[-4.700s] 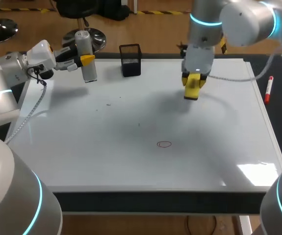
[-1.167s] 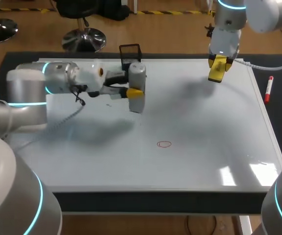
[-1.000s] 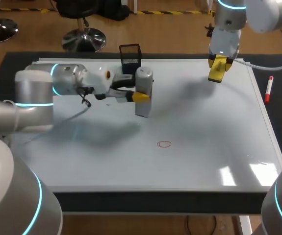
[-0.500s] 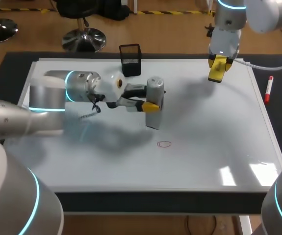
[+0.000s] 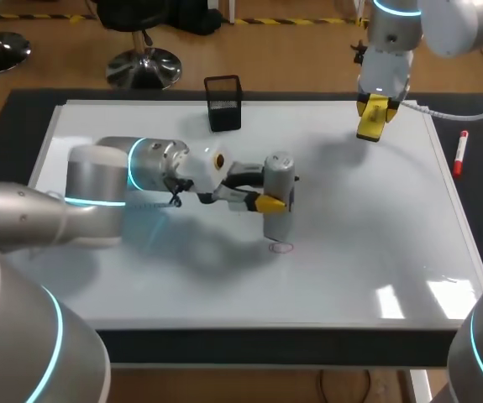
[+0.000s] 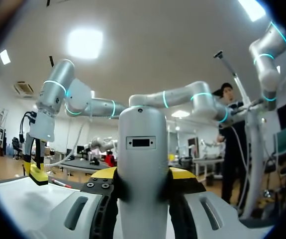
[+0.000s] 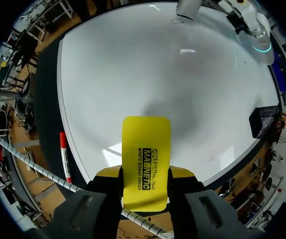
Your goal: Pick up the inspection probe, press it on each red-marked spot on the whiteboard one by one, put down the probe, pick up the eraser, and wipe off all the red marks.
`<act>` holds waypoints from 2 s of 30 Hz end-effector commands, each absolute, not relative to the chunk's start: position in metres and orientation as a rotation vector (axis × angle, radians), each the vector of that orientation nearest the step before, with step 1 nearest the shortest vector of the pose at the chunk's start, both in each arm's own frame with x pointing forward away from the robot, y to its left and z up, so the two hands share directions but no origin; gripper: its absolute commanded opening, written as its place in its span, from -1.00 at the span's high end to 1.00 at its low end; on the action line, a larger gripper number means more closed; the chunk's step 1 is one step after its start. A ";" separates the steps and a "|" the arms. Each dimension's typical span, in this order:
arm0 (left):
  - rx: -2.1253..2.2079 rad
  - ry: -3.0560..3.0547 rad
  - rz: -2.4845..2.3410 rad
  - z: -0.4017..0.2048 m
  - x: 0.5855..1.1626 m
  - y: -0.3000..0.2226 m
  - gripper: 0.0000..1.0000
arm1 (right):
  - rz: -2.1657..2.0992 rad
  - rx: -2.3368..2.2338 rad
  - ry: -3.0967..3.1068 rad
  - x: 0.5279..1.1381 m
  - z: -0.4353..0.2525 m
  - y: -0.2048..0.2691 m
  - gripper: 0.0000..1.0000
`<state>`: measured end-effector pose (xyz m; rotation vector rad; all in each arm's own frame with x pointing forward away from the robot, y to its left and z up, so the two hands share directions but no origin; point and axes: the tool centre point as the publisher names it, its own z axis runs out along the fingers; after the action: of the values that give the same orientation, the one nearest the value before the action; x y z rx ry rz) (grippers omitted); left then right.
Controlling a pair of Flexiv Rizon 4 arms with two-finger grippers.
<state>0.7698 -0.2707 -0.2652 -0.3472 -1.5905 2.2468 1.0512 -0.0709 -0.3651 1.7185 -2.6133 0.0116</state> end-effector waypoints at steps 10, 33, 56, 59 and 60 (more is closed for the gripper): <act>-0.343 -1.596 2.203 -0.280 0.758 -0.285 1.00 | 0.016 1.719 -2.610 1.052 -0.364 -0.071 1.00; -0.337 -1.685 2.195 -0.291 0.750 -0.287 1.00 | 0.016 1.719 -2.610 1.052 -0.364 -0.071 1.00; -0.357 -1.783 2.168 -0.306 0.754 -0.282 1.00 | 0.016 1.719 -2.610 1.052 -0.364 -0.071 1.00; -0.361 -1.795 2.159 -0.306 0.753 -0.282 1.00 | 0.016 1.719 -2.610 1.052 -0.364 -0.071 1.00; -0.364 -1.805 2.151 -0.305 0.753 -0.282 1.00 | 0.016 1.719 -2.610 1.052 -0.364 -0.071 1.00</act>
<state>0.7544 -0.2826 -0.3048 -0.3654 -1.7906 2.1572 1.0512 -0.0709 -0.3652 1.7186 -2.6133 0.0116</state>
